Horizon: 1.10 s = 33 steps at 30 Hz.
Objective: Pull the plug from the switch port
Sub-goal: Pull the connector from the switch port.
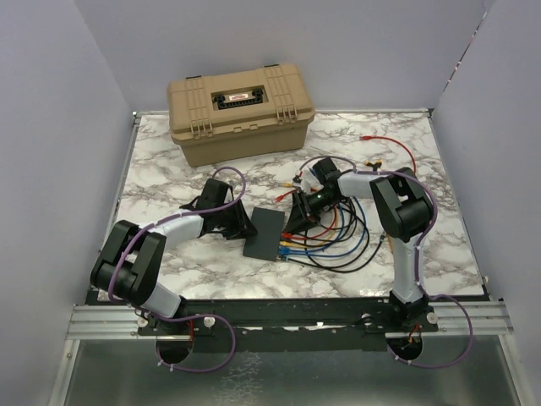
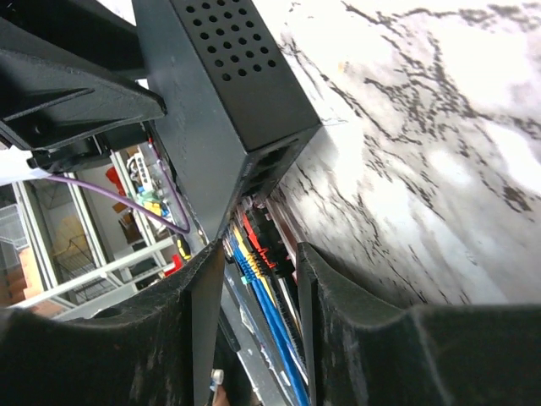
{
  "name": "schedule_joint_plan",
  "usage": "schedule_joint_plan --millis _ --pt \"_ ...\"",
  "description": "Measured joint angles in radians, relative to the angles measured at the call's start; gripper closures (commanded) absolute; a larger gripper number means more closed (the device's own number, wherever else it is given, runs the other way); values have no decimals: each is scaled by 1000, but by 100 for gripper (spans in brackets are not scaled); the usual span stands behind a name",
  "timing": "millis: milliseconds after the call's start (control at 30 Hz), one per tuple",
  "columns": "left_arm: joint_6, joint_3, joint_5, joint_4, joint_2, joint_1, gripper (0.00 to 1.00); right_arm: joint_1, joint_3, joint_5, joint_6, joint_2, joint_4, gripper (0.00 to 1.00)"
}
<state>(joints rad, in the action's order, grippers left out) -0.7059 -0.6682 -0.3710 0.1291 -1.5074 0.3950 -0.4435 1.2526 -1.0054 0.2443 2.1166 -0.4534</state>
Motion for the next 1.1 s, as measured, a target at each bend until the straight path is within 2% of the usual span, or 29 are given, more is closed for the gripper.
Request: schedule_joint_plan --millis 267,733,1100 --pt "6 -6 -6 2 -5 0 67 8 -8 -21 10 2 19 51" --pt "10 -11 -7 6 -9 0 68 23 8 -85 24 53 27 60" --pt "12 -22 -9 18 -17 0 69 23 41 -115 31 87 15 60"
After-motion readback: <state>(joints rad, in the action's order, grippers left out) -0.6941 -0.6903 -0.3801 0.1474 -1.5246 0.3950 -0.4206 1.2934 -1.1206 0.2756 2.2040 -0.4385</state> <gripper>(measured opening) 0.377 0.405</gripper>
